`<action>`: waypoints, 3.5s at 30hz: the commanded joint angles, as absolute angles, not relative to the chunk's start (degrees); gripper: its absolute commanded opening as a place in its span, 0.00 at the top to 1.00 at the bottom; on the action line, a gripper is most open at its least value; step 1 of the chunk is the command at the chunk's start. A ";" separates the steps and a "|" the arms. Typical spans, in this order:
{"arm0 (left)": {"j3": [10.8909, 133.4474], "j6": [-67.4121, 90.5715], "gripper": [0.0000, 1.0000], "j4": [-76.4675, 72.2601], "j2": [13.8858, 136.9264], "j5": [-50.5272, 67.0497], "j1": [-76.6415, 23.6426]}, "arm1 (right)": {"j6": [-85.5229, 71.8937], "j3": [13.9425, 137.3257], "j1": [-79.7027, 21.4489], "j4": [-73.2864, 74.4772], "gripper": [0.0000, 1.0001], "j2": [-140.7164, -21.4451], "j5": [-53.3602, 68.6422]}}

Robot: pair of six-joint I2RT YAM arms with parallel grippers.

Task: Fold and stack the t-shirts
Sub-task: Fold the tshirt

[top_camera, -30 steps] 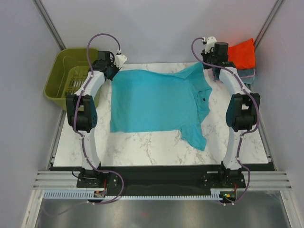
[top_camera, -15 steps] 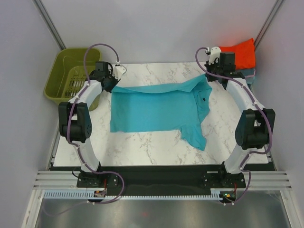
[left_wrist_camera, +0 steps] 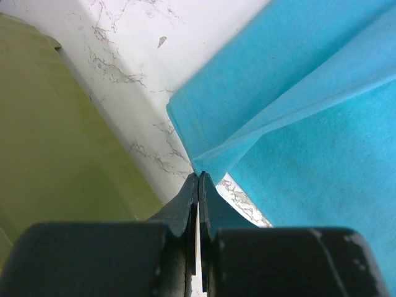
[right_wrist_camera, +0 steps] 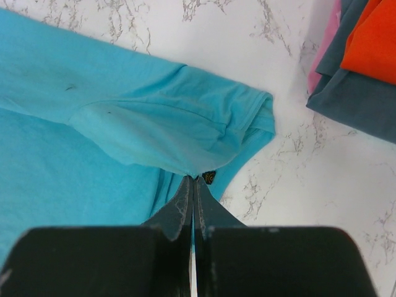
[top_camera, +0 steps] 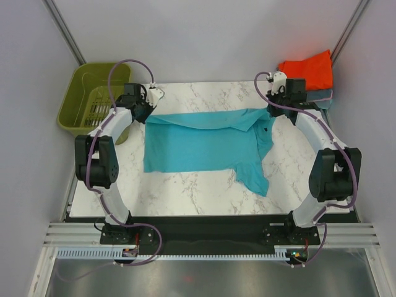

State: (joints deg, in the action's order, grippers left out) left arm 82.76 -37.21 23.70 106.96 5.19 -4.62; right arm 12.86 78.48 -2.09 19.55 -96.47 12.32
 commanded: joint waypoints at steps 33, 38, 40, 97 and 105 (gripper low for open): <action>99.76 -30.58 0.98 39.99 61.29 13.36 -6.68 | 8.79 102.65 -1.05 35.84 1.00 -54.95 -2.54; 102.12 -33.83 0.98 40.34 57.48 13.97 -6.68 | 11.16 109.66 1.21 40.25 1.00 -51.59 -4.22; 105.53 -33.93 0.98 40.34 58.62 14.41 -6.68 | 12.73 112.31 1.32 41.04 1.00 -51.85 -4.39; 114.70 -39.21 0.98 28.92 133.42 -0.88 -4.39 | 18.02 126.92 -1.67 16.08 1.00 -141.95 5.63; 111.72 -37.97 0.98 28.04 127.19 -0.35 -4.39 | 17.40 122.00 -0.44 16.08 1.00 -135.62 6.41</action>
State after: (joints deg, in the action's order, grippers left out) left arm 112.38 -40.07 30.83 133.56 0.10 -4.62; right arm 18.52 122.91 -1.15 17.37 -142.37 6.17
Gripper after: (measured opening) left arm 0.026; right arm 0.009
